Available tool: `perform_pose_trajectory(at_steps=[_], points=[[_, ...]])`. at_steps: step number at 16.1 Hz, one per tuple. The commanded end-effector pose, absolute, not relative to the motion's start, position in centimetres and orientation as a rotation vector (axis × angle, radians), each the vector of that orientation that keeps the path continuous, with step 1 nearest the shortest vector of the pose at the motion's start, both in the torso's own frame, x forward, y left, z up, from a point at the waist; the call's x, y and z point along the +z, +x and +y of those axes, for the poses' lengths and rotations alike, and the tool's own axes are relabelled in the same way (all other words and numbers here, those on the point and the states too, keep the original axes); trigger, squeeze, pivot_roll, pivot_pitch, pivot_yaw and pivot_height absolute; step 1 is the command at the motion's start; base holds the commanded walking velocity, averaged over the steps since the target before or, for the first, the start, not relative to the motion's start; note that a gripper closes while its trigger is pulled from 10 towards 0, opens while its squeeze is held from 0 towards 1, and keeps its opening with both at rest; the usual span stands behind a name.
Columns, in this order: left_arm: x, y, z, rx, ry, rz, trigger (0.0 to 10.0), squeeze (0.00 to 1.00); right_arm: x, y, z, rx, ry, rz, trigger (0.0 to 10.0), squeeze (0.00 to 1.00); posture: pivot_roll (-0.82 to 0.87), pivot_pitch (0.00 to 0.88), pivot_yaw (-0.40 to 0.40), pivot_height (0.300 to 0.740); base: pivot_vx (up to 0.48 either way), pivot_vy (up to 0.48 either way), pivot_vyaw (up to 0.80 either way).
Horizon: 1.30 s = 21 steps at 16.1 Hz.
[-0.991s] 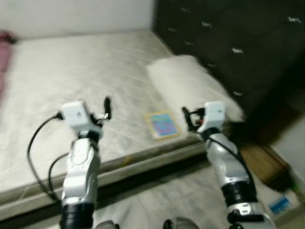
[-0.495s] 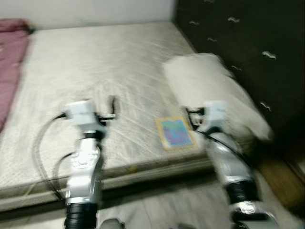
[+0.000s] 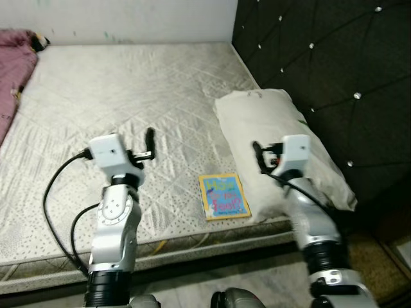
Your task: Clean up the room
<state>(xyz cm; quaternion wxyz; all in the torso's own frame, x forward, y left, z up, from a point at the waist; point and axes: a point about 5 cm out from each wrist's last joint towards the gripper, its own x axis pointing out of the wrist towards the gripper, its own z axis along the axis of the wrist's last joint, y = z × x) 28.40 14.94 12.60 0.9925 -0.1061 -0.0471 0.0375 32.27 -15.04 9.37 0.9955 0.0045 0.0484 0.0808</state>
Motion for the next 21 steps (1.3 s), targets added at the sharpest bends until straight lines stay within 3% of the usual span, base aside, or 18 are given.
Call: perform_pose_trajectory(at_steps=[1, 21], points=[[12.24, 28.17, 14.83, 0.077, -0.221, -0.083, 10.0, 0.0, 9.59, 32.26, -14.95, 0.168, 0.019, 0.088, 10.0, 0.0, -0.02, 0.013, -0.027, 0.74, 0.0, 0.319, 0.0], [11.8, 28.28, 15.04, 0.102, -0.222, -0.058, 10.0, 0.0, 9.3, 32.36, -14.65, 0.188, -0.036, 0.103, 10.0, 0.0, -0.02, 0.011, -0.036, 0.74, 0.0, 0.475, 0.05]])
